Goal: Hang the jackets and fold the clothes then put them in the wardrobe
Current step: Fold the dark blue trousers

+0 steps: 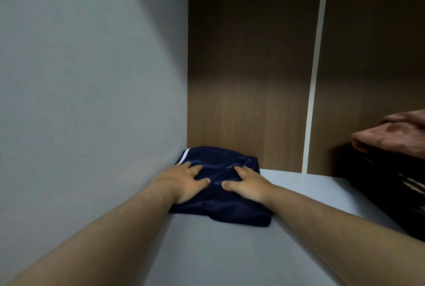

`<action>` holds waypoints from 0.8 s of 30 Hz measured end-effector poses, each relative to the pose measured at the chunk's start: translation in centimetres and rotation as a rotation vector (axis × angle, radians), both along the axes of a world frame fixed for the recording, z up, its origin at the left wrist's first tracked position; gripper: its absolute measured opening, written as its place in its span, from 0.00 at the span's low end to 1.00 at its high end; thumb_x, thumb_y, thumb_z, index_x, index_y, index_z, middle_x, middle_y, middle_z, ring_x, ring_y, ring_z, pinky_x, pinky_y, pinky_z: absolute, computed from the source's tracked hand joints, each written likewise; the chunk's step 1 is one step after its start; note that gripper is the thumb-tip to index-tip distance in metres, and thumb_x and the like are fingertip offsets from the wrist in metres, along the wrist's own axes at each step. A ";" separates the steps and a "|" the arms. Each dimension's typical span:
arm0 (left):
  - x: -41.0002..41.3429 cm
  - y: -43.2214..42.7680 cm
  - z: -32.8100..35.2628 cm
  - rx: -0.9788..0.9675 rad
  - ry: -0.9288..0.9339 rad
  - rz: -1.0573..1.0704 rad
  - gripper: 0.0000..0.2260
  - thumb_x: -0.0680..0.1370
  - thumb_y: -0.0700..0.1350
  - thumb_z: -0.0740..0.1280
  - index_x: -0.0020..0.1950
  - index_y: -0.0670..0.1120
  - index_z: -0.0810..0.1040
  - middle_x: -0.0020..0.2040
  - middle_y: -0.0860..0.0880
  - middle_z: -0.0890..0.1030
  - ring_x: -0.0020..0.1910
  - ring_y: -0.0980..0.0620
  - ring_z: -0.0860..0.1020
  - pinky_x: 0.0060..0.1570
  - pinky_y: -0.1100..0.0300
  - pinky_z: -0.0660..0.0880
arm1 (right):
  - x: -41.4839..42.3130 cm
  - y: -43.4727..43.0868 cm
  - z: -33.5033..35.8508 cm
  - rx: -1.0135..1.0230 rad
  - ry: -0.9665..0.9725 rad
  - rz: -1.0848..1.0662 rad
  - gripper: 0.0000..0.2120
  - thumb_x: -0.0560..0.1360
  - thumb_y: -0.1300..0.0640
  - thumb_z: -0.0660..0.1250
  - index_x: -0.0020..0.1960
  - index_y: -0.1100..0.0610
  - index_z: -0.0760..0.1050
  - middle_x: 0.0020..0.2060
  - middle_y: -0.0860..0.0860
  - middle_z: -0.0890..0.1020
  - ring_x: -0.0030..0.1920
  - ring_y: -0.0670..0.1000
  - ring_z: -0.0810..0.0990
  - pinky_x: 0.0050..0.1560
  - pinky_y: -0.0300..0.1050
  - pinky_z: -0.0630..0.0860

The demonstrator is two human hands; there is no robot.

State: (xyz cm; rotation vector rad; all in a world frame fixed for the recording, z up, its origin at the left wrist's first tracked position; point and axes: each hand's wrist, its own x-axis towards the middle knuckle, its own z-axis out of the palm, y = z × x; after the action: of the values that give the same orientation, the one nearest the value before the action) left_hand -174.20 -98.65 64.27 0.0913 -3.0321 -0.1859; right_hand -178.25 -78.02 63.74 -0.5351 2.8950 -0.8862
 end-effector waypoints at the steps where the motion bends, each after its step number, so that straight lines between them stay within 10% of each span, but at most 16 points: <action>1: -0.4 -0.1 0.0 -0.007 0.000 -0.005 0.31 0.79 0.68 0.51 0.80 0.59 0.53 0.81 0.52 0.52 0.80 0.50 0.52 0.75 0.51 0.54 | -0.3 -0.1 -0.1 0.004 0.004 -0.007 0.43 0.74 0.33 0.62 0.82 0.48 0.50 0.81 0.48 0.50 0.80 0.51 0.48 0.78 0.50 0.51; 12: -1.5 -0.4 -0.3 -0.090 0.098 -0.044 0.28 0.80 0.66 0.51 0.78 0.57 0.60 0.79 0.51 0.62 0.76 0.49 0.62 0.73 0.52 0.60 | -1.1 -0.1 -0.4 -0.065 0.043 -0.044 0.38 0.75 0.37 0.62 0.80 0.47 0.56 0.80 0.47 0.56 0.79 0.51 0.56 0.73 0.48 0.57; 16: -1.0 -0.4 -0.6 -0.236 0.396 -0.035 0.19 0.80 0.59 0.52 0.57 0.53 0.80 0.58 0.51 0.81 0.58 0.47 0.77 0.55 0.54 0.67 | -0.8 0.2 -0.4 -0.232 0.083 -0.096 0.30 0.76 0.42 0.64 0.77 0.47 0.65 0.72 0.46 0.71 0.65 0.47 0.72 0.57 0.39 0.66; 20: -1.3 -0.4 -0.7 -0.225 0.404 -0.034 0.18 0.82 0.55 0.52 0.47 0.50 0.80 0.50 0.50 0.83 0.49 0.47 0.79 0.43 0.57 0.67 | 0.0 0.4 -0.1 -0.213 0.294 -0.206 0.10 0.77 0.51 0.63 0.52 0.54 0.79 0.44 0.47 0.81 0.44 0.48 0.79 0.42 0.44 0.75; 24: -1.8 0.0 -0.4 -0.304 0.370 -0.036 0.19 0.83 0.55 0.51 0.48 0.50 0.79 0.50 0.50 0.82 0.49 0.47 0.79 0.41 0.56 0.67 | 2.1 1.4 0.0 -0.037 0.527 -0.329 0.12 0.80 0.55 0.58 0.47 0.60 0.76 0.47 0.55 0.78 0.49 0.57 0.77 0.48 0.47 0.74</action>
State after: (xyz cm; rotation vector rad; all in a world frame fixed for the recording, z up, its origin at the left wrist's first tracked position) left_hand -175.96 -98.67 63.91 -0.0212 -2.6552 0.2310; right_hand -176.16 -76.64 63.76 -0.3375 3.5279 -0.9578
